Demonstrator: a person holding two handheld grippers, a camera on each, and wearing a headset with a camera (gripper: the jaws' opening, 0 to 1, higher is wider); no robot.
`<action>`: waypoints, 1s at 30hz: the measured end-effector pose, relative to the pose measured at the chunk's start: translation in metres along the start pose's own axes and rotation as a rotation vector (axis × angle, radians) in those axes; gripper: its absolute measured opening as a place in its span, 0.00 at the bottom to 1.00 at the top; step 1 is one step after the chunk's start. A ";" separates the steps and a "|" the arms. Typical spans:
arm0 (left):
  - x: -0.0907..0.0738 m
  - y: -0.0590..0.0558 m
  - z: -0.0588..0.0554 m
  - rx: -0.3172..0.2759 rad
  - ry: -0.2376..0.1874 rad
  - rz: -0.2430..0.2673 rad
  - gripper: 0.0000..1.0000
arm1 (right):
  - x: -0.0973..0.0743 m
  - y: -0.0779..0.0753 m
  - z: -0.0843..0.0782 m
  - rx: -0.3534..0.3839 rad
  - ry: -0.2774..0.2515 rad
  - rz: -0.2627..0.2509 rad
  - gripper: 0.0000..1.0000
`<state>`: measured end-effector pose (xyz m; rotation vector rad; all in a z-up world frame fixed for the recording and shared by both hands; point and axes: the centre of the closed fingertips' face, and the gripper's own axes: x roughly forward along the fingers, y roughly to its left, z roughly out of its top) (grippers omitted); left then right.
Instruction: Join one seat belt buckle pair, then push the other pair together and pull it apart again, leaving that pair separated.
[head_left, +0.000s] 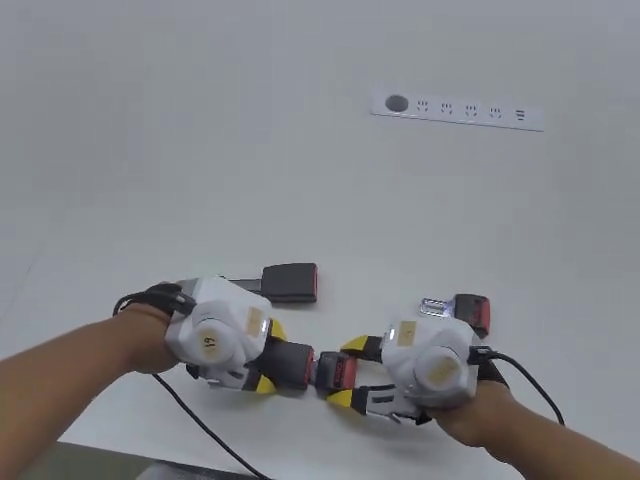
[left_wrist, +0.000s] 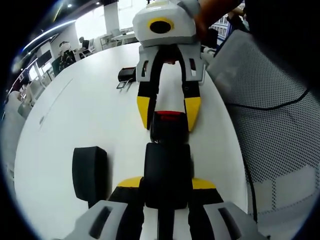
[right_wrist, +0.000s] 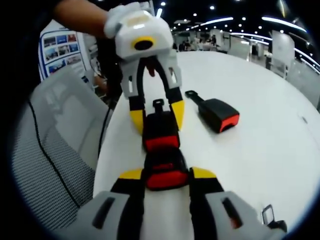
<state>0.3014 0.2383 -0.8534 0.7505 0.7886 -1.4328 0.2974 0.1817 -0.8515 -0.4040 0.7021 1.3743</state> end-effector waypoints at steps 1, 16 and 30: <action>-0.001 0.000 0.000 -0.002 -0.013 0.002 0.34 | 0.000 0.000 0.000 -0.002 -0.004 -0.004 0.34; -0.002 -0.001 0.001 -0.022 -0.076 0.000 0.34 | -0.003 -0.001 0.001 -0.047 -0.048 -0.050 0.33; -0.003 -0.001 0.001 -0.019 -0.094 -0.007 0.34 | -0.005 0.000 0.001 -0.028 -0.081 -0.074 0.33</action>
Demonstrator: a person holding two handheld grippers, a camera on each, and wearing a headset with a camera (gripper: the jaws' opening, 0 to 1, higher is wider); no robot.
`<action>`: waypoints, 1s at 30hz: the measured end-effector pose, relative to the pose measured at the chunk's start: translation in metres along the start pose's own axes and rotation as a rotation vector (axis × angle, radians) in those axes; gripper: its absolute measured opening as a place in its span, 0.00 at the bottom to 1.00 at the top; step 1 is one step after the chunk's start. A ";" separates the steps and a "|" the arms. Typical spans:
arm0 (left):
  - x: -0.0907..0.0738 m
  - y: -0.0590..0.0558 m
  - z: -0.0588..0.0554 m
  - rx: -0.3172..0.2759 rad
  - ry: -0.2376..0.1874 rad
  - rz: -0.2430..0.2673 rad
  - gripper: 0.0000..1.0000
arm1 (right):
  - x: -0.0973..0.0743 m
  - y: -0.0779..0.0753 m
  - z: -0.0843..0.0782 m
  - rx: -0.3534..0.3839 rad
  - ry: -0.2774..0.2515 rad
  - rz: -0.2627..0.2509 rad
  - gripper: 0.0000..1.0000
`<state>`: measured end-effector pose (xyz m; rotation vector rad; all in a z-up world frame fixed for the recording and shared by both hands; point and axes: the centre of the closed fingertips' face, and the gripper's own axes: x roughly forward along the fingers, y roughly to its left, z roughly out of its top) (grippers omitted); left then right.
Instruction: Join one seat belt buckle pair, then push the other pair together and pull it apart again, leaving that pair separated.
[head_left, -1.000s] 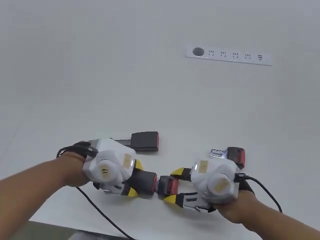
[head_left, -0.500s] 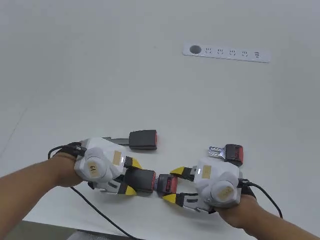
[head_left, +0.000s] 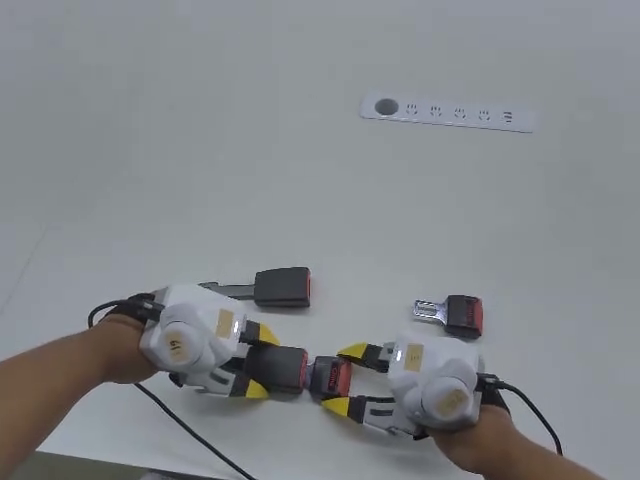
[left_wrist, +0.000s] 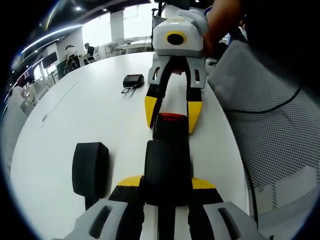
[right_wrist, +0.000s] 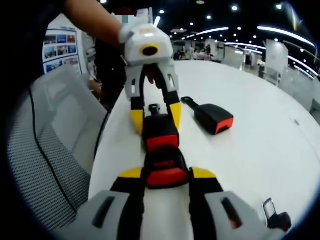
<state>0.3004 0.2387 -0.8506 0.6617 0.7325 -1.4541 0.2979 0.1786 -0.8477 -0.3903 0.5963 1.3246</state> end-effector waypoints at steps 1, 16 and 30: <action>0.000 0.000 0.000 0.001 0.001 -0.002 0.34 | 0.000 0.000 0.000 0.001 -0.002 0.000 0.33; -0.001 0.001 -0.002 -0.028 -0.021 -0.013 0.34 | 0.000 0.000 0.000 0.020 -0.037 -0.021 0.32; -0.001 0.003 -0.002 -0.048 -0.024 -0.018 0.34 | 0.000 0.000 0.000 0.057 -0.057 -0.028 0.33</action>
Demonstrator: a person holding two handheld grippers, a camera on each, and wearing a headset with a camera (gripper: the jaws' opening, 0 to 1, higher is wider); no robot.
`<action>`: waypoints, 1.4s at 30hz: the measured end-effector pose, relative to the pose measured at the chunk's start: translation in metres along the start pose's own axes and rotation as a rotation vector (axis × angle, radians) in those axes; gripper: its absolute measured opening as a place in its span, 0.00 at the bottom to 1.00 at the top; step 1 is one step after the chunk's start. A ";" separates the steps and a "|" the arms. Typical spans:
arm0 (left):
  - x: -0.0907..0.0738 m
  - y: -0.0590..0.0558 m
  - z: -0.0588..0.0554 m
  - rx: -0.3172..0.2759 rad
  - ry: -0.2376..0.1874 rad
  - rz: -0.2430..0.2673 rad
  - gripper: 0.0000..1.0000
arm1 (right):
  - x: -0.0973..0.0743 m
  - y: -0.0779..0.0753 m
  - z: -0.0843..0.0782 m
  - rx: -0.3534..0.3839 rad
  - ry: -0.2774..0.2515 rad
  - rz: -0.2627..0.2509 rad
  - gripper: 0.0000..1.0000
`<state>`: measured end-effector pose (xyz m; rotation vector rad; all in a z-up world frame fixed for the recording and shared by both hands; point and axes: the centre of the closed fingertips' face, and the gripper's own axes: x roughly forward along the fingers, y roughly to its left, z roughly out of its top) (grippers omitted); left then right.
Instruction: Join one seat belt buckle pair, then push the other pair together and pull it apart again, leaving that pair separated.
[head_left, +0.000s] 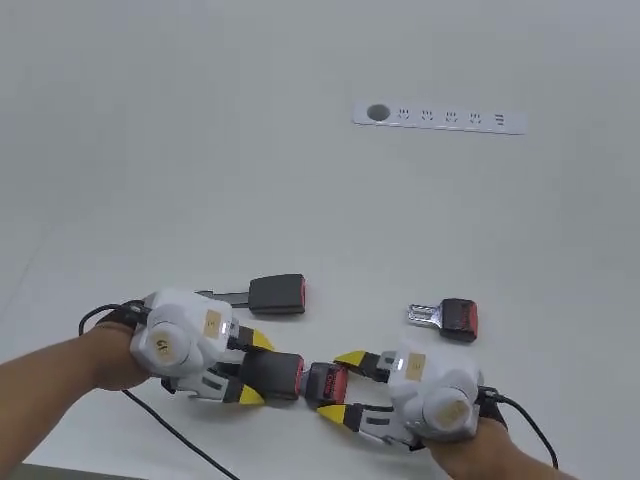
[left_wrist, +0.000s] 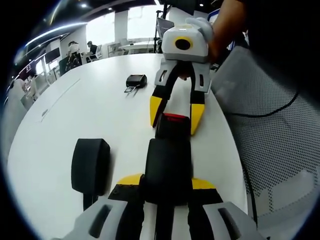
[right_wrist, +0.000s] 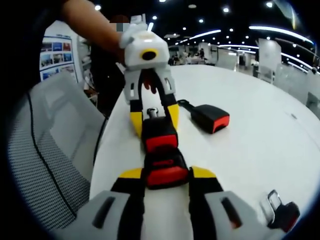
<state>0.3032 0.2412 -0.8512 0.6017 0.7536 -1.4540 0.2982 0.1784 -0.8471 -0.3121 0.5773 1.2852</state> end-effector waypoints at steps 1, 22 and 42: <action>0.000 0.000 0.000 0.005 0.003 -0.001 0.33 | 0.000 0.000 0.000 -0.002 -0.001 -0.003 0.33; 0.002 -0.001 0.004 -0.003 0.034 0.010 0.35 | 0.001 0.002 0.001 -0.028 0.044 0.005 0.35; -0.056 0.035 0.035 -0.107 -0.091 0.344 0.76 | -0.093 -0.053 -0.002 0.068 -0.007 -0.232 0.79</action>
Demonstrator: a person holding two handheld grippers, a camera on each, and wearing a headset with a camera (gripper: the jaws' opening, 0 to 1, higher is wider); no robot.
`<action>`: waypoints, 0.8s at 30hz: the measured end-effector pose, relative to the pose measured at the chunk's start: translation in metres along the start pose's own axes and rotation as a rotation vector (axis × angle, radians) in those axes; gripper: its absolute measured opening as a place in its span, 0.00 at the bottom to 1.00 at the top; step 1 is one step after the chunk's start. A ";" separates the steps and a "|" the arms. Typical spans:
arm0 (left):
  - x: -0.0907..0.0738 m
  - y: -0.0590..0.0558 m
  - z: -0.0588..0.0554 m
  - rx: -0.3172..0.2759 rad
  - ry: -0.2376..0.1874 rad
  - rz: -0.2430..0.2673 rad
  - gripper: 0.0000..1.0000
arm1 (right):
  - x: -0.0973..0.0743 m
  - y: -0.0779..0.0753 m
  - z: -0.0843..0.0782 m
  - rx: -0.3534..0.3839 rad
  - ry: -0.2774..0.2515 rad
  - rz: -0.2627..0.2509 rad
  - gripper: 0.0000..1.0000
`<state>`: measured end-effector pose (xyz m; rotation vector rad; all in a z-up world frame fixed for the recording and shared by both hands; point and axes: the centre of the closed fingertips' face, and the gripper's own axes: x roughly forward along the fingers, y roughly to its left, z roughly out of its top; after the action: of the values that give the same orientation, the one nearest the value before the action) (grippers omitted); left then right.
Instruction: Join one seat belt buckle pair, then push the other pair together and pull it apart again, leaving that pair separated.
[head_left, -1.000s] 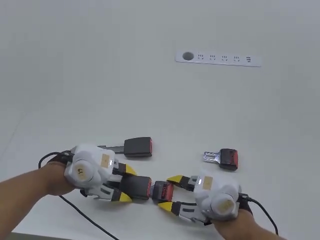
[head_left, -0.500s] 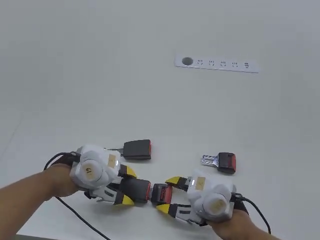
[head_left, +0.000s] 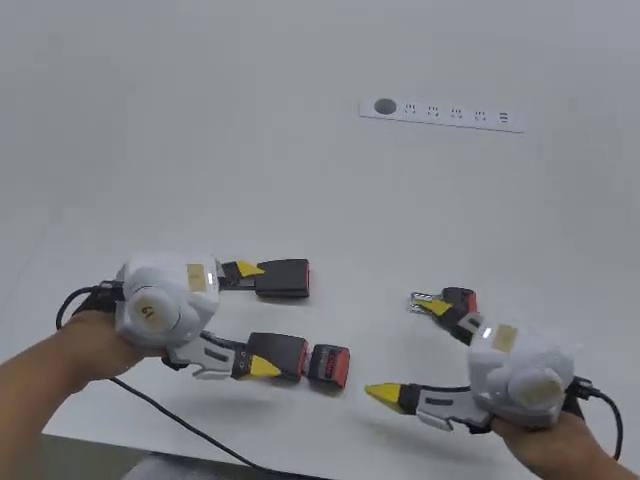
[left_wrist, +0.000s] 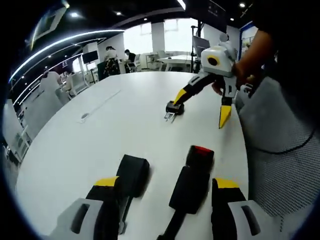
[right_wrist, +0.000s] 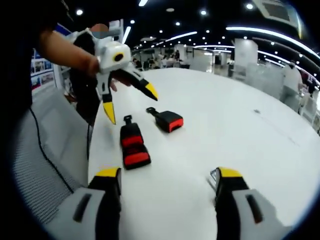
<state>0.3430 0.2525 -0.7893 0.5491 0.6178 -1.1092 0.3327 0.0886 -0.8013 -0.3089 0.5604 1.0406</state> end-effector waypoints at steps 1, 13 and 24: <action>0.000 0.001 -0.002 -0.015 0.003 -0.005 0.77 | -0.005 -0.010 -0.004 -0.004 0.010 -0.016 0.78; 0.010 0.046 -0.001 -0.034 0.042 0.059 0.77 | -0.018 -0.079 -0.038 -0.051 0.126 -0.026 0.76; 0.041 0.050 -0.024 -0.047 0.123 -0.016 0.74 | -0.009 -0.083 -0.051 -0.056 0.175 0.105 0.71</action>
<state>0.3979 0.2597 -0.8297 0.5755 0.7541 -1.0787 0.3875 0.0174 -0.8396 -0.4269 0.7120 1.1390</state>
